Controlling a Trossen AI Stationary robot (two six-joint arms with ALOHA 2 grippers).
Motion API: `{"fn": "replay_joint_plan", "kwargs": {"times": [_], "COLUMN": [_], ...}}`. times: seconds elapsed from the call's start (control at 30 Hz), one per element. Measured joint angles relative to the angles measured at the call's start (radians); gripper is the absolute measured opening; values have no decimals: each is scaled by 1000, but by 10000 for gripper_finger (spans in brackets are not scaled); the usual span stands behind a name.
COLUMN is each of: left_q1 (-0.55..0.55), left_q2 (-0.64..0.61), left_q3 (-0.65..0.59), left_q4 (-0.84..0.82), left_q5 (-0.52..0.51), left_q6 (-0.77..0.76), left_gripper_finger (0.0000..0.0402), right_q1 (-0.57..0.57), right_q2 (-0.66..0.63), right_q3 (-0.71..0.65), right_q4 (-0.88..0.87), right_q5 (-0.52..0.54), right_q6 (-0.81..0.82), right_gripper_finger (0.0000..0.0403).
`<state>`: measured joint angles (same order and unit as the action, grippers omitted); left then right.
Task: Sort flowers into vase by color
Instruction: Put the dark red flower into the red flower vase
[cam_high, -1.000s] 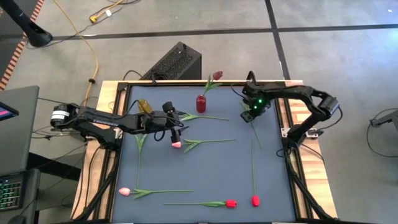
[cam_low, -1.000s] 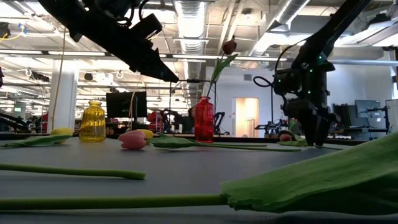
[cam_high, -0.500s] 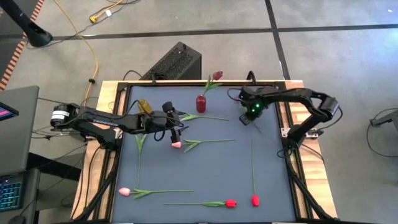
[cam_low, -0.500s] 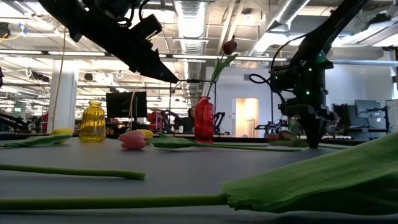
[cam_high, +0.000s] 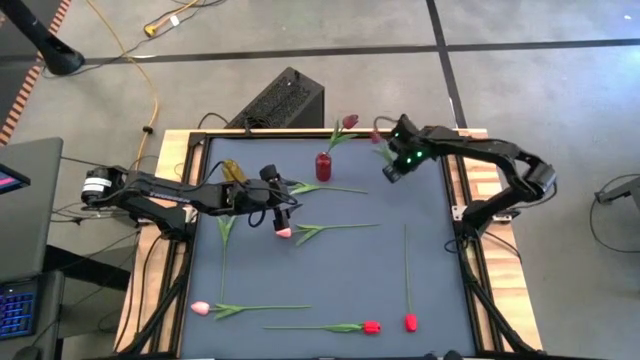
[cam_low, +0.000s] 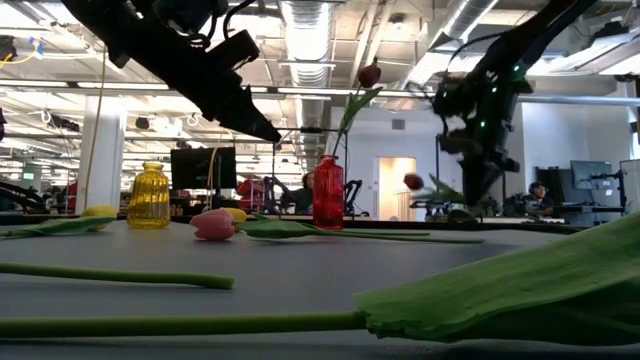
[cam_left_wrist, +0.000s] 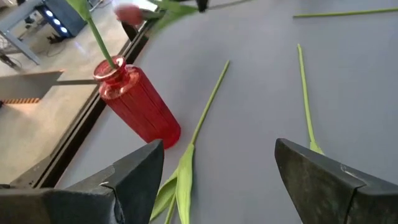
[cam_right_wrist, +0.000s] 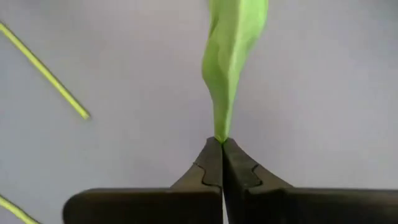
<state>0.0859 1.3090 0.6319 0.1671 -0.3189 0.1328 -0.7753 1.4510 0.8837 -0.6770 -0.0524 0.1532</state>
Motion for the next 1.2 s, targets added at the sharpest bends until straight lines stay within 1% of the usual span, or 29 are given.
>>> {"fn": "replay_joint_plan", "kwargs": {"times": [0.13, 0.23, 0.33, 0.43, 0.53, 0.67, 0.83, 1.0, 1.2], "left_q1": [0, 2, 4, 8, 14, 25, 36, 45, 56], "left_q2": [0, 0, 0, 0, 0, 0, 0, 0, 0], "left_q3": [0, 0, 0, 0, 0, 0, 0, 0, 0], "left_q4": [8, 10, 11, 11, 11, 11, 15, 56, 87], "left_q5": [-5, -9, -11, -11, -11, -10, -2, 0, 38], "left_q6": [4, 5, 5, 4, 4, 4, 12, 47, 49], "left_gripper_finger": [295, 295, 295, 295, 295, 295, 295, 295, 295], "right_q1": [-39, -54, -47, -16, 46, 156, 309, 440, 559], "right_q2": [-100, -182, -261, -336, -406, -485, -544, -537, -444], "right_q3": [0, 0, 0, 0, -12, -54, -125, -139, -139], "right_q4": [79, 157, 243, 317, 391, 465, 608, 746, 975], "right_q5": [-10, -41, -82, -108, -109, -109, -108, -108, -107], "right_q6": [-24, -31, -31, -53, -96, -128, -151, -179, -253], "right_gripper_finger": [20, 22, 20, 20, 19, 19, 19, 19, 19]}}
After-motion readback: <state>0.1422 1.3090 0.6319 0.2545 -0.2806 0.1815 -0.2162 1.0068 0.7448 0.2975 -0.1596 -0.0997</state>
